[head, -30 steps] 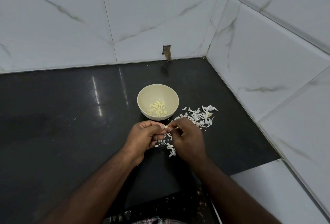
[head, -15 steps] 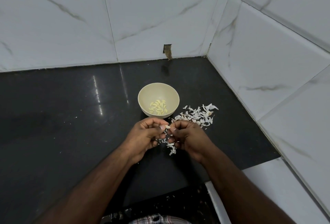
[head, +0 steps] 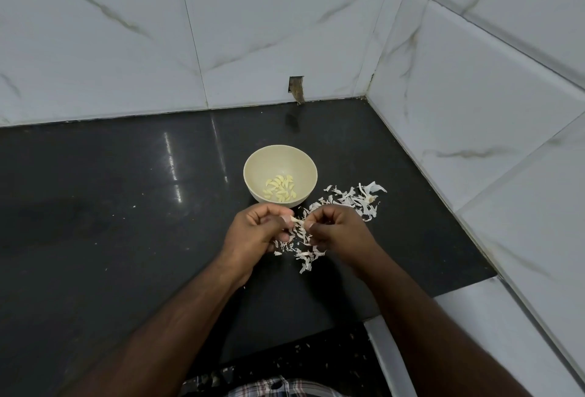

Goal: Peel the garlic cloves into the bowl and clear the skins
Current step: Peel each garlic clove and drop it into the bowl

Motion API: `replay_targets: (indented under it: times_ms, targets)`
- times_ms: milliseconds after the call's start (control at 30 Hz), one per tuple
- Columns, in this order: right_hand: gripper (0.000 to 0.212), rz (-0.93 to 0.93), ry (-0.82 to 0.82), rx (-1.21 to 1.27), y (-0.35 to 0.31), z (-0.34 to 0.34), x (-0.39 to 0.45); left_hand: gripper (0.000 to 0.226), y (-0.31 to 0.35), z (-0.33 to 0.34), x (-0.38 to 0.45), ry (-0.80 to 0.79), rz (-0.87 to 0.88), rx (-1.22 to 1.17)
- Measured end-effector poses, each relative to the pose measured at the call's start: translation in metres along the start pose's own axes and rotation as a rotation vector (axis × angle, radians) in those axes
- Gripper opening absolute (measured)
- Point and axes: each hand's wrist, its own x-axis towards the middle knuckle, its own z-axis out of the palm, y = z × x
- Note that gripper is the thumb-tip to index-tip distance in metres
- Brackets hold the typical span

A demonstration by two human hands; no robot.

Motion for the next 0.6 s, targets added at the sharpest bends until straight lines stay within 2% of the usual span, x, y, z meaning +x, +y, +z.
replay_targets:
  times_ms: [67, 167, 267, 367, 467, 600]
  targets:
    - [0.012, -0.106, 0.112, -0.134, 0.004, 0.002, 0.000, 0.008, 0.003, -0.002, 0.002, 0.033, -0.044, -0.046]
    - [0.009, -0.132, 0.200, -0.151, 0.005, -0.003, -0.001, 0.008, 0.004, -0.005, 0.002, -0.006, -0.091, -0.081]
    - [0.008, -0.114, 0.210, -0.182, 0.003, -0.009, 0.000, 0.008, 0.005, -0.003, 0.002, -0.040, -0.125, -0.139]
    - [0.019, -0.084, 0.231, -0.328, 0.009, -0.013, 0.005, 0.011, 0.004, -0.003, 0.004, -0.032, -0.137, -0.162]
    - [0.018, -0.071, 0.199, -0.442, 0.009, -0.014, 0.006, 0.016, 0.003, -0.004, 0.006, -0.048, -0.141, -0.168]
    - [0.011, -0.134, 0.289, -0.405, 0.004, -0.014, 0.005, 0.022, -0.002, -0.005, 0.009, -0.065, -0.152, -0.158]
